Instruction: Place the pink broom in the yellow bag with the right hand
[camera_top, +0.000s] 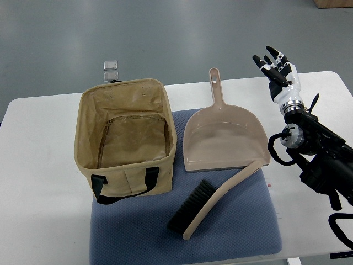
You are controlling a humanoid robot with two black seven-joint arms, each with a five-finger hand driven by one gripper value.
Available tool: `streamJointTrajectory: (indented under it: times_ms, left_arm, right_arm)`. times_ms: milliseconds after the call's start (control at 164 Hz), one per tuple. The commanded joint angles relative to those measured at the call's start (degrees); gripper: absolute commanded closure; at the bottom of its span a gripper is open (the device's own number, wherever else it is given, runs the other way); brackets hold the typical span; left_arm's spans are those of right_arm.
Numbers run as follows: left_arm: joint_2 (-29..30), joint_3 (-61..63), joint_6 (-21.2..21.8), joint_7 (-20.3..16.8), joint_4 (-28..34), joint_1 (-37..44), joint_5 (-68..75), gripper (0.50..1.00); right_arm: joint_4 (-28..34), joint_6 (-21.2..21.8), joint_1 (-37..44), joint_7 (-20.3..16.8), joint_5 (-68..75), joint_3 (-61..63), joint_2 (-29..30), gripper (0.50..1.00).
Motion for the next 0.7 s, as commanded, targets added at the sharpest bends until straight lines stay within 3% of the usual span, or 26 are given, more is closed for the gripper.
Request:
streamJointTrajectory:
  times_ms: [0, 696]
  left_arm:
    - [0.00, 0.08, 0.00, 0.00, -0.01, 0.00, 0.01, 0.500]
    - [0.00, -0.09, 0.00, 0.00, 0.69, 0.00, -0.07, 0.500]
  right_arm:
    - [-0.01, 0.00, -0.01, 0.00, 0.08, 0.00, 0.01, 0.570]
    - [-0.01, 0.00, 0.08, 0.00, -0.10, 0.00, -0.25, 0.570]
